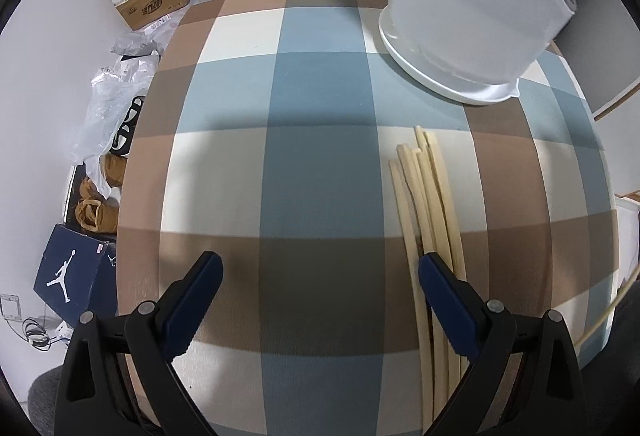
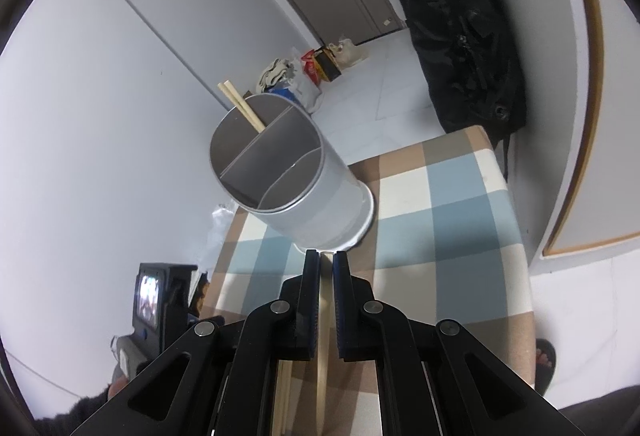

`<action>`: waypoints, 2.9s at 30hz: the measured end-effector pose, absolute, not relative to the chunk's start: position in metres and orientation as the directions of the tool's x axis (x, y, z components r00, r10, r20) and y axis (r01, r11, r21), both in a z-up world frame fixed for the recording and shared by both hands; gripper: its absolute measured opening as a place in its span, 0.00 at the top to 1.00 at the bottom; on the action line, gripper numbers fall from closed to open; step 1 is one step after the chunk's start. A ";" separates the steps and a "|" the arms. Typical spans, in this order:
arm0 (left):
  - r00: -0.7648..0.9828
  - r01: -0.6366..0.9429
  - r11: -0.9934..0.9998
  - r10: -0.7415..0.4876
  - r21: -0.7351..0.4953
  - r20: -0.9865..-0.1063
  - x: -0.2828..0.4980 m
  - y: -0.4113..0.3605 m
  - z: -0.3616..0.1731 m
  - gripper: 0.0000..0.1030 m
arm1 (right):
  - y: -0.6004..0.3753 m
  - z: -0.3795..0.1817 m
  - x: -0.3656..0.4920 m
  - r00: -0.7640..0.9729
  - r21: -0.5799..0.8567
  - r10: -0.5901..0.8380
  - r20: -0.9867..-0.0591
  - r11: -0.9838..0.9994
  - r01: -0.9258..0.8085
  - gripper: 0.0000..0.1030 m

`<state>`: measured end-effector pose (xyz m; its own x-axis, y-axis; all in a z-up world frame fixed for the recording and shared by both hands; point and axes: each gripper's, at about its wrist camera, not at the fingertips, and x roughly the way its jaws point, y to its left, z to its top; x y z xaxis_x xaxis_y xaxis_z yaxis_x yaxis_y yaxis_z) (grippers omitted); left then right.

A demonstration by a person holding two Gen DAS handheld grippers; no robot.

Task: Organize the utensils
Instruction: 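Lift the chopstick with the right tool and carry it above the holder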

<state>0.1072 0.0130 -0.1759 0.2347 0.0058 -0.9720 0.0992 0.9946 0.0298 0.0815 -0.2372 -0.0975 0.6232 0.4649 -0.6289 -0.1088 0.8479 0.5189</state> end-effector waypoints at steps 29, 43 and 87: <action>0.297 0.171 0.985 -0.059 -0.008 -0.953 0.116 -0.014 -0.163 0.99 | -0.258 -0.104 0.078 0.635 0.576 0.500 -0.589 0.811 -0.103 0.94; 0.520 0.103 0.992 -0.117 -0.074 -0.846 0.102 0.019 -0.113 0.99 | -0.239 -0.078 0.070 0.656 0.547 0.495 -0.570 0.824 -0.146 0.94; 0.740 0.232 0.942 -0.332 -0.242 -0.585 0.092 0.040 0.026 0.99 | -0.190 0.024 0.091 0.738 0.423 0.511 -0.440 0.843 -0.332 0.94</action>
